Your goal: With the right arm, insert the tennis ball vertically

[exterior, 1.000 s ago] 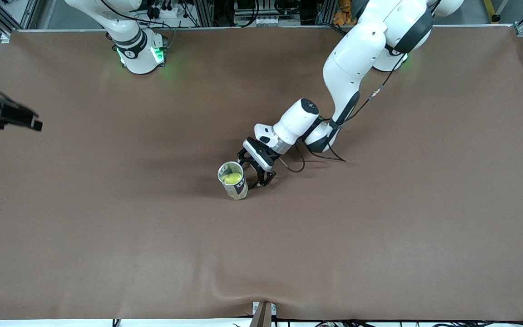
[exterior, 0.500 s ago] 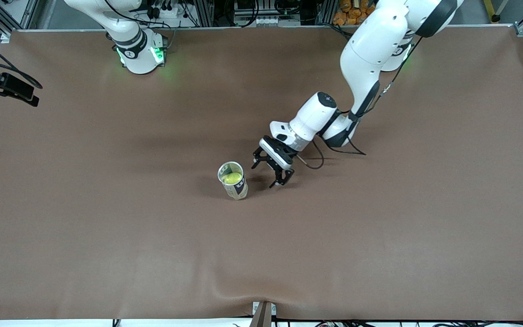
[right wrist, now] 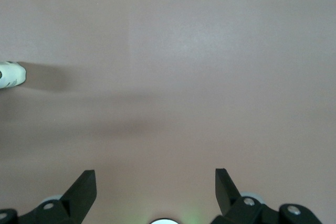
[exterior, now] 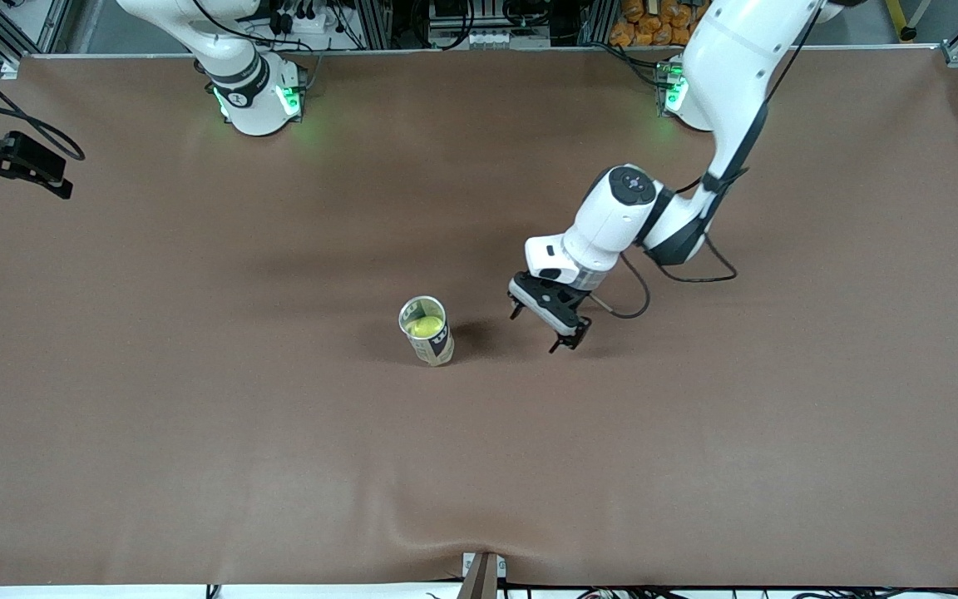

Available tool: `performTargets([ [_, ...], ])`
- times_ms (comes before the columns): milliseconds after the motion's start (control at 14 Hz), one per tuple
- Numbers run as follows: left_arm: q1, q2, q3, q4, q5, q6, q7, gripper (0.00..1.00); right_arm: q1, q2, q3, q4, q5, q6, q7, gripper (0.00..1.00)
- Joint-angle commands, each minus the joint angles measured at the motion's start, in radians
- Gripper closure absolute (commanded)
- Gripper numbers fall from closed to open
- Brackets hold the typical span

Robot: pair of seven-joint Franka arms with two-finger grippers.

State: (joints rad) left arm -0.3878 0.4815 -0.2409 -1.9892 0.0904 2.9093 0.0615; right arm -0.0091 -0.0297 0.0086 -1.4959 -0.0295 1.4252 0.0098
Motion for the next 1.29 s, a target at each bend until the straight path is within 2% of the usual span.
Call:
performTargets([
  [0, 0.035, -0.108, -0.012, -0.031, -0.012, -0.186, -0.011, 0.0, 0.0, 0.001, -0.002, -0.004, 0.0, 0.023, -0.017, 0.0],
  [214, 0.076, -0.155, -0.012, 0.062, -0.017, -0.443, -0.003, 0.0, -0.003, 0.002, -0.002, -0.004, 0.0, 0.037, -0.017, 0.0],
  [500, 0.132, -0.144, -0.011, 0.306, -0.049, -0.807, 0.006, 0.0, -0.005, 0.013, -0.004, -0.004, 0.016, 0.044, -0.019, 0.0],
  [714, 0.2, -0.147, -0.011, 0.365, -0.126, -0.892, 0.009, 0.0, -0.012, 0.014, -0.004, -0.006, 0.016, 0.058, -0.017, 0.0],
  [1214, 0.303, -0.152, 0.002, 0.513, -0.115, -1.107, 0.031, 0.0, -0.011, 0.02, -0.004, -0.012, 0.034, 0.078, -0.017, 0.0],
])
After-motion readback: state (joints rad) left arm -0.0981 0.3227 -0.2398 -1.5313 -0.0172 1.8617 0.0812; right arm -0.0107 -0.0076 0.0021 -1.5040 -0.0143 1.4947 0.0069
